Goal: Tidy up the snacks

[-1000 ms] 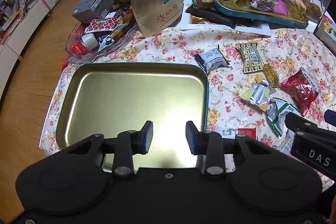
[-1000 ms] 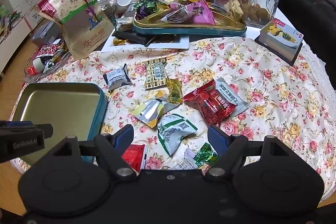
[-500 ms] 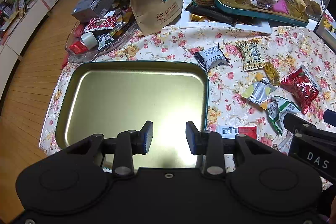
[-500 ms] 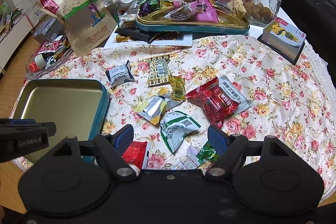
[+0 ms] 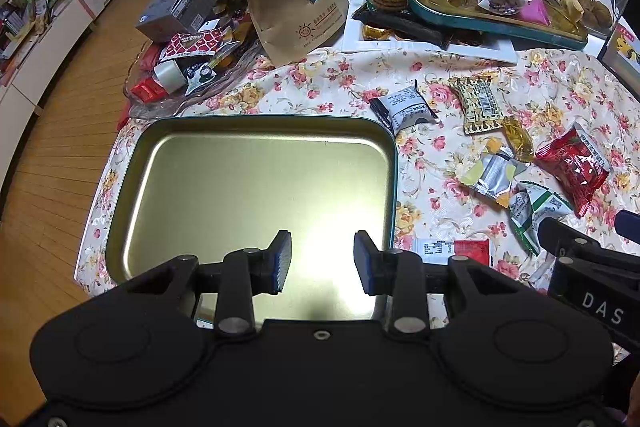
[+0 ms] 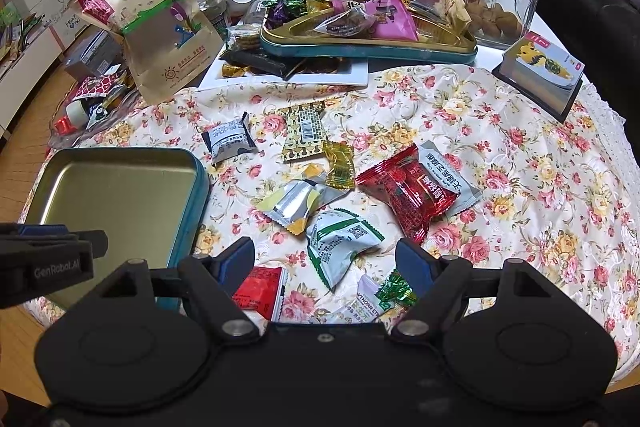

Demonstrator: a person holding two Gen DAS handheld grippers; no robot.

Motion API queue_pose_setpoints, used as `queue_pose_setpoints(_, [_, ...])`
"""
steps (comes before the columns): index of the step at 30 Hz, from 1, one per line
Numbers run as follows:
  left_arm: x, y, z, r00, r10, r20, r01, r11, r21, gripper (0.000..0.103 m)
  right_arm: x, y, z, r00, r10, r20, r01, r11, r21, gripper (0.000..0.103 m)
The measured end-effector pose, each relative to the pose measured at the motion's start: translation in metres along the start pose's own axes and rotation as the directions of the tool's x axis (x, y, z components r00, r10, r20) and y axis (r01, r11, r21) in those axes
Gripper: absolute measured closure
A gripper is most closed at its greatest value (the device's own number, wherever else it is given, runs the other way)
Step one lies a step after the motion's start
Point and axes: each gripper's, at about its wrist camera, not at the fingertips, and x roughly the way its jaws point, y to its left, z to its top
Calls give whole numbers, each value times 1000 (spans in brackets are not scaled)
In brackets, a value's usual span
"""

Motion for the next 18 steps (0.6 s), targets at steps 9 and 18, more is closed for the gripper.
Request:
queue_pose_setpoints(9, [1, 0, -1, 1000, 1, -2, -1, 1000, 0, 58, 1, 1, -1, 1000, -2, -3, 2, 1000, -1, 22])
queue_pose_setpoints(18, [1, 0, -1, 1000, 1, -2, -1, 1000, -1, 58, 2, 1, -1, 1000, 0, -14, 1, 1000, 0, 22])
